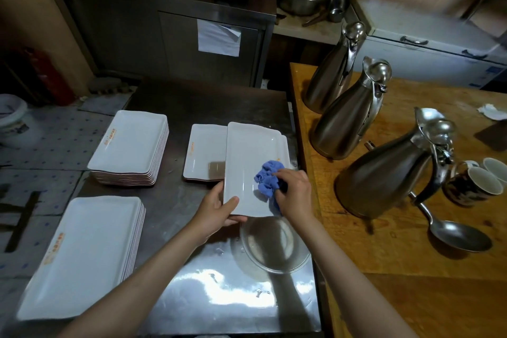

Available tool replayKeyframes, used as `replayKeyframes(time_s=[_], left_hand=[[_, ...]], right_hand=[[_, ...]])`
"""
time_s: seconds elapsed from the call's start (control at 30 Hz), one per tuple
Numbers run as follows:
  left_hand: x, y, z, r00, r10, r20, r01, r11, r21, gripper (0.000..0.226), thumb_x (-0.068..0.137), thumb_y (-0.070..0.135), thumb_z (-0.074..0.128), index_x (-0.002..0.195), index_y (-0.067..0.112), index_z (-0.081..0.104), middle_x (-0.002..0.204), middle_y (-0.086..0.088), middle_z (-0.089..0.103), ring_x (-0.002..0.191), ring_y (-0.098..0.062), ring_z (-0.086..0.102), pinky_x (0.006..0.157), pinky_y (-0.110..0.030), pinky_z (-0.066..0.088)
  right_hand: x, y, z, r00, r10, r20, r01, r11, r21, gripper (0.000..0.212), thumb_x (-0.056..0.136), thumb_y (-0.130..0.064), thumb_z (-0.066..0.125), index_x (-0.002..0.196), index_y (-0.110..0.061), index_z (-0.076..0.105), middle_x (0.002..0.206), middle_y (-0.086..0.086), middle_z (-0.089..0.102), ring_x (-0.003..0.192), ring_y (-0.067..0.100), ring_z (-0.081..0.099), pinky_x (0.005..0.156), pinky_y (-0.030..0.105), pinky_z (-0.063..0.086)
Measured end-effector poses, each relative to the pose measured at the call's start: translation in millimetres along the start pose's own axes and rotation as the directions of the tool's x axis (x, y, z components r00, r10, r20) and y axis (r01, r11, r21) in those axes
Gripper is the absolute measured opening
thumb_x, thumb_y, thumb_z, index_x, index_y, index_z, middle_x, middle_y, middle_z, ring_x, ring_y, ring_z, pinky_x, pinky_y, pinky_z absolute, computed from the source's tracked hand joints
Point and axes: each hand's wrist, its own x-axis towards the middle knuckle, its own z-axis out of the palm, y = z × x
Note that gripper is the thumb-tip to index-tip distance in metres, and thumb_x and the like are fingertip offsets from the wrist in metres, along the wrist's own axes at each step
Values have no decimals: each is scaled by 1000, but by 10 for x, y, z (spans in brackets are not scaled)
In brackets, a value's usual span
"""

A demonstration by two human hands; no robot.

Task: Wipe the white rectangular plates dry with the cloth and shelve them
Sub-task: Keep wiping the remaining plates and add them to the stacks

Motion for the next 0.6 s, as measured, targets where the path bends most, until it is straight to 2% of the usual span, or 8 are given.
replayKeyframes(time_s=[0.07,0.13,0.2,0.27,0.33,0.43,0.53,0.6], left_hand=[[-25,18,4,1000,-3,17,2,1000,14,38,98,8,48,132,23,40,124,-4,60,73,-16,71,61,-22,56],[-44,31,13,999,2,33,-2,1000,17,36,98,7,47,129,24,41,122,-3,61,73,-16,71,63,-24,57],[-53,39,18,999,6,44,-6,1000,12,35,98,6,47,128,24,43,120,-3,61,76,-16,71,66,-26,59],[-61,44,13,999,6,54,-7,1000,19,35,98,6,47,128,24,43,118,-1,62,78,-17,71,69,-29,59],[-72,36,5,997,3,71,-5,999,36,38,98,7,48,132,22,43,120,0,63,83,-19,71,70,-30,59],[-80,22,-4,996,-1,86,-3,999,46,41,97,7,49,135,20,42,124,-2,61,90,-21,70,70,-31,59],[-84,34,9,995,0,96,-4,999,51,42,97,7,49,136,21,41,126,-2,61,91,-22,70,71,-32,59],[-89,50,14,995,-6,104,1,999,49,43,97,8,50,135,23,40,127,-1,60,91,-22,70,70,-30,58]], right_hand=[[78,-25,-43,999,36,-23,-37,998,-53,35,59,7,74,91,-7,74,90,6,73,76,28,54,64,29,44],[160,-44,-82,998,38,-49,-43,993,-114,34,61,4,78,92,-9,75,92,4,73,76,22,45,54,23,34],[260,-45,-96,999,34,-38,-39,990,-137,32,65,3,77,94,-8,74,96,6,69,79,22,49,54,19,31],[370,-30,-94,994,110,-1,-109,990,-94,27,75,-1,73,101,-6,69,101,3,56,87,14,47,58,11,33],[476,-21,-102,978,209,5,-209,977,-43,23,82,-6,68,104,-8,65,101,-5,43,87,3,41,54,6,34],[592,-32,-131,978,209,24,-207,976,-63,28,83,-5,68,110,-10,66,106,1,46,90,8,44,60,6,34],[644,-34,-143,977,211,22,-206,971,-123,33,84,-10,69,116,-12,65,107,5,49,88,14,46,66,19,39],[650,-46,-133,971,237,11,-234,963,-131,34,86,-11,67,119,-12,64,105,5,50,86,13,43,67,21,37]])
